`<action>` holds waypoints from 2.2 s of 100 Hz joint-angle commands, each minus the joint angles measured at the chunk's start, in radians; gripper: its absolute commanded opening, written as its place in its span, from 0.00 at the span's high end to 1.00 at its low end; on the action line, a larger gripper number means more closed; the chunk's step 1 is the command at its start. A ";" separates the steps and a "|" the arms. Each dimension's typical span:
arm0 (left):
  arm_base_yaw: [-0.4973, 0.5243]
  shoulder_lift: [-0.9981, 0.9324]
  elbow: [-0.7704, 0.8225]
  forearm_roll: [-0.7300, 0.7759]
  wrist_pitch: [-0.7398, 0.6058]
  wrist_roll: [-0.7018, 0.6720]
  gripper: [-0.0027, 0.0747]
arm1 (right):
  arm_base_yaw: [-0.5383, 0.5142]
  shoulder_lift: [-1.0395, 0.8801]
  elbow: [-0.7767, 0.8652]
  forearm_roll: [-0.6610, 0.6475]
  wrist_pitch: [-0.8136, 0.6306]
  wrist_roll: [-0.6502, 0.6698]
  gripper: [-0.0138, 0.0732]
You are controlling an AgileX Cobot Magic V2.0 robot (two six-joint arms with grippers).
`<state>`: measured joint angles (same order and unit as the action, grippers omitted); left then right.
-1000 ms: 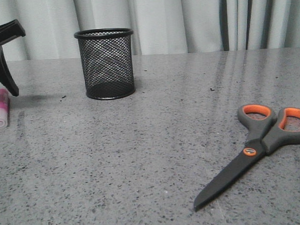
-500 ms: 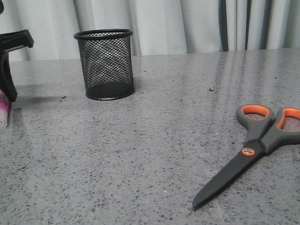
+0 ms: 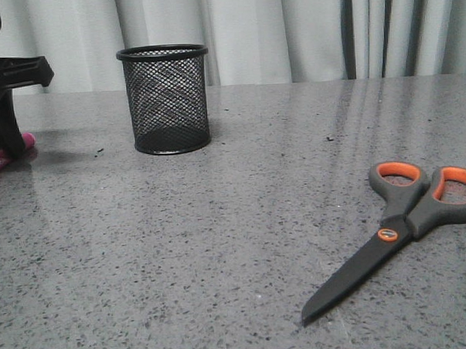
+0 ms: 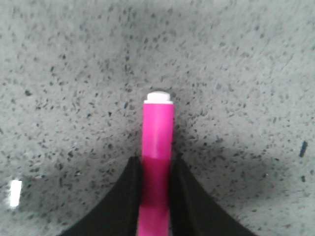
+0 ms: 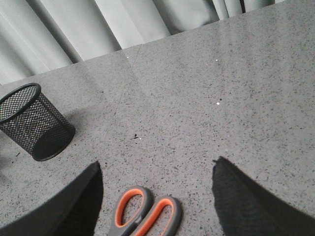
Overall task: Put pen and scissors into bin
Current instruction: 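Carry the marker over the black mesh cup and drop it in, then lower the right gripper over the scissors' orange handles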
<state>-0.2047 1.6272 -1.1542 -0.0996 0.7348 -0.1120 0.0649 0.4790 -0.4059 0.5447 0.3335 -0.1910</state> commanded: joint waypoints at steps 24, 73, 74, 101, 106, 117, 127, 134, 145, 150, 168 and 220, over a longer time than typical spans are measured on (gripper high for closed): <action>-0.098 -0.245 -0.049 -0.846 -0.503 0.610 0.99 | 0.002 0.018 -0.024 0.001 -0.073 -0.009 0.34; -0.331 -0.127 -0.050 -1.052 -0.791 0.896 0.99 | 0.002 0.039 -0.024 0.001 -0.094 -0.009 0.34; -0.331 -0.124 -0.050 -1.052 -0.794 0.896 0.99 | 0.002 0.039 -0.024 0.001 -0.094 -0.009 0.34; -0.342 -0.038 -0.084 -1.039 -0.826 0.896 0.99 | 0.002 0.039 -0.024 0.001 -0.112 -0.009 0.34; -0.347 -0.024 -0.088 -1.020 -0.836 0.896 0.99 | 0.002 0.039 -0.024 0.001 -0.114 -0.009 0.34; -0.362 -0.002 -0.088 -0.976 -0.857 0.896 0.99 | 0.002 0.039 -0.024 0.001 -0.114 -0.009 0.34; -0.367 0.007 -0.088 -0.970 -0.862 0.896 0.99 | 0.002 0.039 -0.024 0.001 -0.114 -0.009 0.34; -0.367 0.011 -0.088 -0.960 -0.862 0.896 0.99 | 0.002 0.039 -0.024 0.001 -0.114 -0.009 0.34; -0.367 0.011 -0.088 -0.920 -0.865 0.896 0.91 | 0.002 0.039 -0.024 0.001 -0.114 -0.009 0.34; -0.367 0.011 -0.088 -0.914 -0.865 0.896 0.82 | 0.002 0.039 -0.024 0.001 -0.114 -0.009 0.34; -0.367 -0.027 -0.088 -0.913 -0.860 0.896 0.36 | 0.002 0.039 -0.024 0.001 -0.102 -0.020 0.34; -0.367 -0.468 -0.088 -0.911 -0.711 0.896 0.32 | 0.056 0.286 -0.486 0.008 0.352 -0.094 0.43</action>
<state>-0.5646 1.2436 -1.2074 -1.0148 0.0248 0.7812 0.0860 0.6946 -0.8095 0.5424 0.6566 -0.2744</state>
